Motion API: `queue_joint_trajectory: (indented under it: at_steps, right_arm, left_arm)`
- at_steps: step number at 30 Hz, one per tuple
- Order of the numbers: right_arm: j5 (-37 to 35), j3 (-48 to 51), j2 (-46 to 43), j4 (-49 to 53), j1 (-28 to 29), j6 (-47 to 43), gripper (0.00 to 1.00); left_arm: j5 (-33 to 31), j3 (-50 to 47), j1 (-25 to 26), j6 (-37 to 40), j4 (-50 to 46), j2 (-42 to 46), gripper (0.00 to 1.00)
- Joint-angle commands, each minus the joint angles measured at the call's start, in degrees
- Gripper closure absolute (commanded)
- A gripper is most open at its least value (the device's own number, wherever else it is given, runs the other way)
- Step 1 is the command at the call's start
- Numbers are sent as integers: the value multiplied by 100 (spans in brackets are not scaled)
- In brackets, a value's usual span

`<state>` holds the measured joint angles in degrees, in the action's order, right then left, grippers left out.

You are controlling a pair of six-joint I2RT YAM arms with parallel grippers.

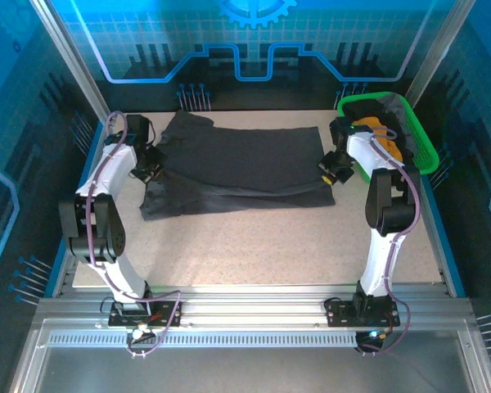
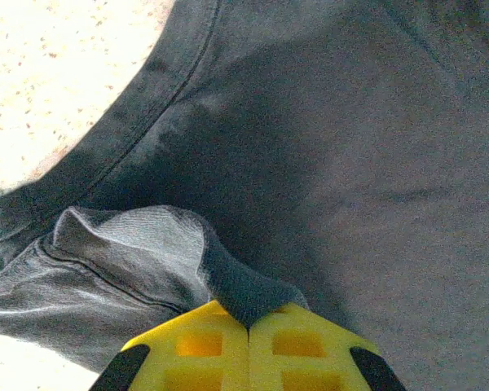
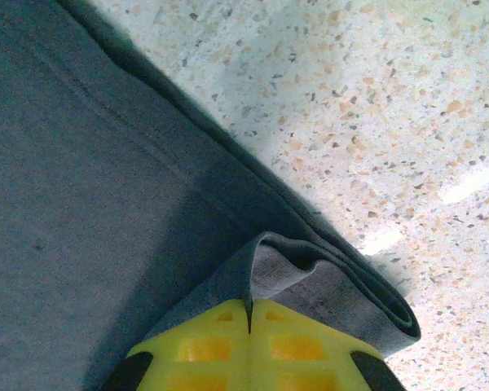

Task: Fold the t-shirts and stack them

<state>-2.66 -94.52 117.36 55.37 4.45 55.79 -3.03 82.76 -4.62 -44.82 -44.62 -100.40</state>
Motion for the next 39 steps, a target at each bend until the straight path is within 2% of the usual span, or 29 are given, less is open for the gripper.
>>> queue_joint_trajectory:
  at_steps: [1, 11, 17, 18, 19, 23, 25, 27, 32, 35, 39]
  right_arm:
    - [-188, -214, 103, 311, -36, 252, 100]
    - [-415, -569, 333, 494, -43, 451, 100]
    - [-15, -1134, 836, 511, -81, 267, 100]
    - [85, -1222, 924, 473, -99, 184, 100]
    - [214, -1315, 1016, 457, -131, 80, 95]
    - [268, -1667, 1039, 616, -258, -418, 64]
    - [181, -1655, 803, 676, -298, -667, 53]
    - [194, -1364, 433, 641, -342, -867, 45]
    - [643, 527, -856, -171, -426, -981, 39]
    - [1171, 1545, -1401, -905, -445, -971, 39]
    - [1640, 2470, -1681, -1729, -518, -881, 39]
  left_arm:
    - [-91, 300, -107, 226, 48, -177, 100]
    - [54, 562, -186, 409, 96, -642, 100]
    - [62, 978, -230, 608, 68, -1054, 100]
    - [76, 1056, -245, 656, 84, -1130, 97]
    - [113, 1111, -257, 719, 95, -1188, 90]
    - [140, 1218, -276, 986, 35, -1114, 44]
    - [-34, 1041, -280, 1034, -165, -856, 34]
    - [-133, 540, -326, 941, -215, -398, 33]
    - [-112, -1390, -622, 144, 41, 888, 38]
    - [278, -2380, -993, -305, 483, 1308, 41]
    - [1079, -3068, -1577, -718, 1180, 1208, 42]
